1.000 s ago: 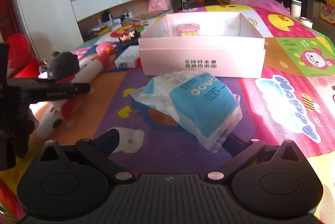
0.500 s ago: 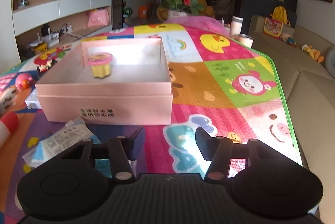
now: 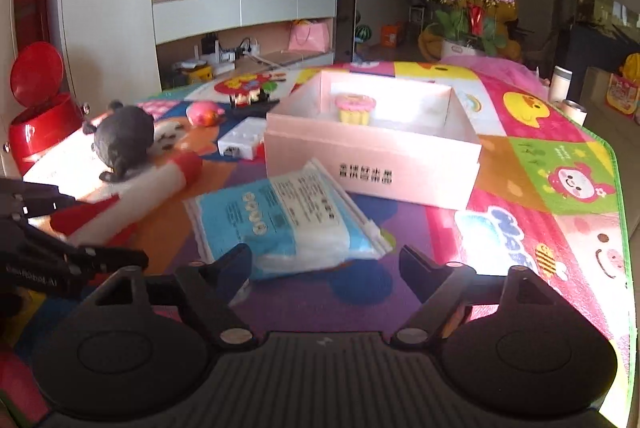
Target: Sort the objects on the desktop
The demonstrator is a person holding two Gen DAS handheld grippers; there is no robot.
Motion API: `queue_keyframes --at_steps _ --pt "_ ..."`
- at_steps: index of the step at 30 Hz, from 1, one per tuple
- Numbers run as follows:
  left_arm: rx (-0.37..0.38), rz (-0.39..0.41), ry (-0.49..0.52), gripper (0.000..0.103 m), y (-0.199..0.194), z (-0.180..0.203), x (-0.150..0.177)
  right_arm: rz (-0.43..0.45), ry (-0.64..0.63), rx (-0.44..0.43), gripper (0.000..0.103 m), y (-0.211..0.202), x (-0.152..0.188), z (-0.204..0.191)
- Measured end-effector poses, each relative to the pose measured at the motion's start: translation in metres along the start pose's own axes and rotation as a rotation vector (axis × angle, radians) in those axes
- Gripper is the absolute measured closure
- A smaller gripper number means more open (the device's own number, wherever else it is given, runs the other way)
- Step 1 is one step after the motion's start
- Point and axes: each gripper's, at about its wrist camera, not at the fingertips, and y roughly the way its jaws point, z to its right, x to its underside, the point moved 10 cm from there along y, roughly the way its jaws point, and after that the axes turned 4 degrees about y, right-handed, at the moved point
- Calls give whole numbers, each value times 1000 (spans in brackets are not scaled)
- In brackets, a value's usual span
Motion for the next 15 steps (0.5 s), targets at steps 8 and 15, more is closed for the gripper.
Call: queue_keyframes --at_steps 8,15 --pt "-27 2 -20 3 1 -1 4 -133 285 -139 6 28 -16 -10" --pt "-64 -17 -40 0 5 -4 6 -213 430 -87 3 71 -14 -13"
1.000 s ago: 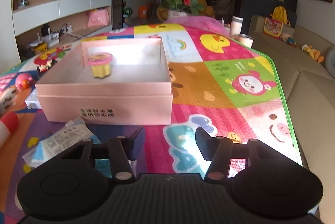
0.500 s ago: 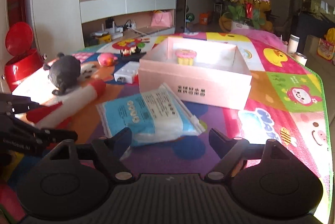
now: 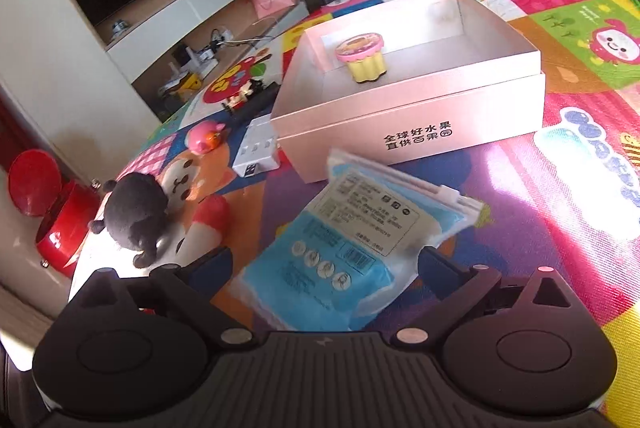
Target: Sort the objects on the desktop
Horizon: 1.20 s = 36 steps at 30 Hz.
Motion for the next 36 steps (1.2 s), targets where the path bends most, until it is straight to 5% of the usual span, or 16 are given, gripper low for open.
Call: queue_keyframes --at_steps 2,4,7,14,24,25,27,34,36 --pt "-12 -7 11 0 1 0 1 -7 9 31 6 12 -4 -1" --pt "-14 -10 20 0 1 1 2 -1 -46 73 33 20 -4 -4" --pt "-11 -10 15 0 1 0 2 3 -122 94 41 19 1 -7" --pt "-45 -45 66 0 4 5 3 72 -227 176 41 -13 12 24" --pt "-33 -18 -18 1 -3 -2 -2 186 -228 259 33 -30 17 61" --pt "-46 -9 -25 4 -3 -4 -4 186 -232 257 31 -30 17 61" --pt "-66 -16 -21 32 0 -5 -7 183 -224 246 30 -29 16 62" --pt "-86 -11 15 36 15 -8 -22 189 -215 236 22 -30 18 62" --pt "-83 -13 28 44 21 -8 -26 185 -217 236 21 -30 18 62"
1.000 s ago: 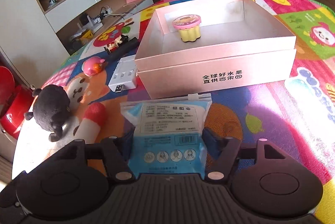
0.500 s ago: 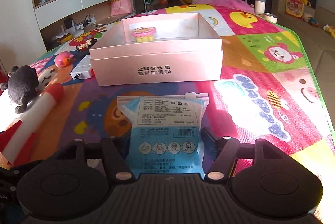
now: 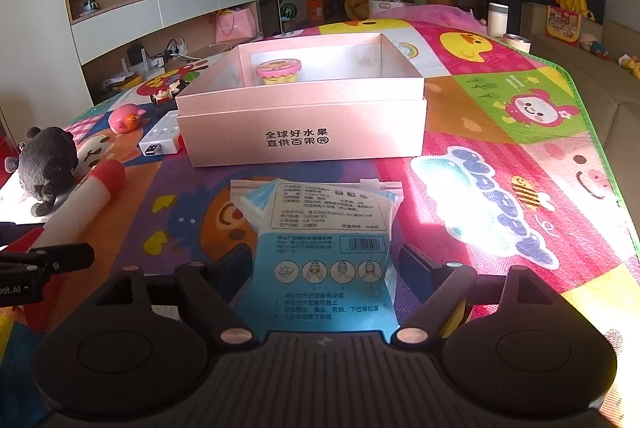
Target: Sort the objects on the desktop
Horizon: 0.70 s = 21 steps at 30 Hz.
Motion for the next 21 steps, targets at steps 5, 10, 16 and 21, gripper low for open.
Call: queue_keyframes --at_steps 5,10,16,21 --pt "20 3 16 70 5 3 -4 -2 -6 1 21 0 1 -1" --pt "72 24 65 71 -13 17 0 7 -33 8 42 -5 1 -4" --pt "122 76 109 71 -50 32 -3 -62 -23 -47 46 -25 4 -3" --pt "141 150 124 71 -81 42 -21 3 -18 -42 47 -62 -14 7"
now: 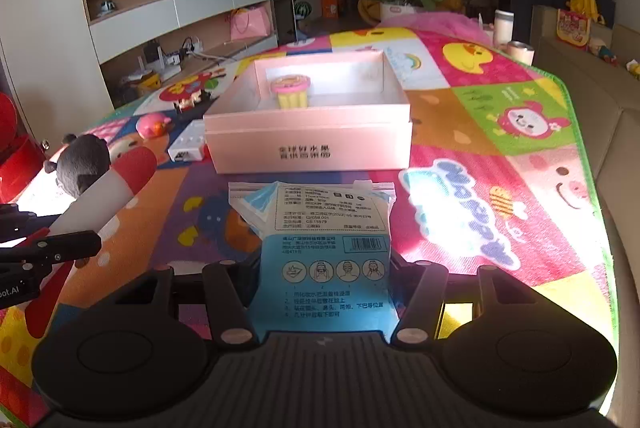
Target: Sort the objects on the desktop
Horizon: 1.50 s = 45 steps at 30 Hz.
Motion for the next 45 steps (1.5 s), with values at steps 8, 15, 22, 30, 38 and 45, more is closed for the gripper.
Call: queue_keyframes --at_steps 8,15,22,30,38,45 --pt "-28 186 119 71 -16 14 -85 269 -10 34 47 -69 -71 4" --pt "-24 304 201 71 40 28 -175 442 75 91 47 -86 -153 28" --pt "58 180 84 24 135 17 -203 438 54 145 47 -58 -194 41" --pt "14 108 -31 10 115 -42 -109 357 54 116 47 -8 -207 38" --pt "15 53 -124 6 86 -61 -38 160 85 57 37 96 -205 11" --pt "14 50 -170 6 78 -60 -13 125 35 124 27 108 -184 6"
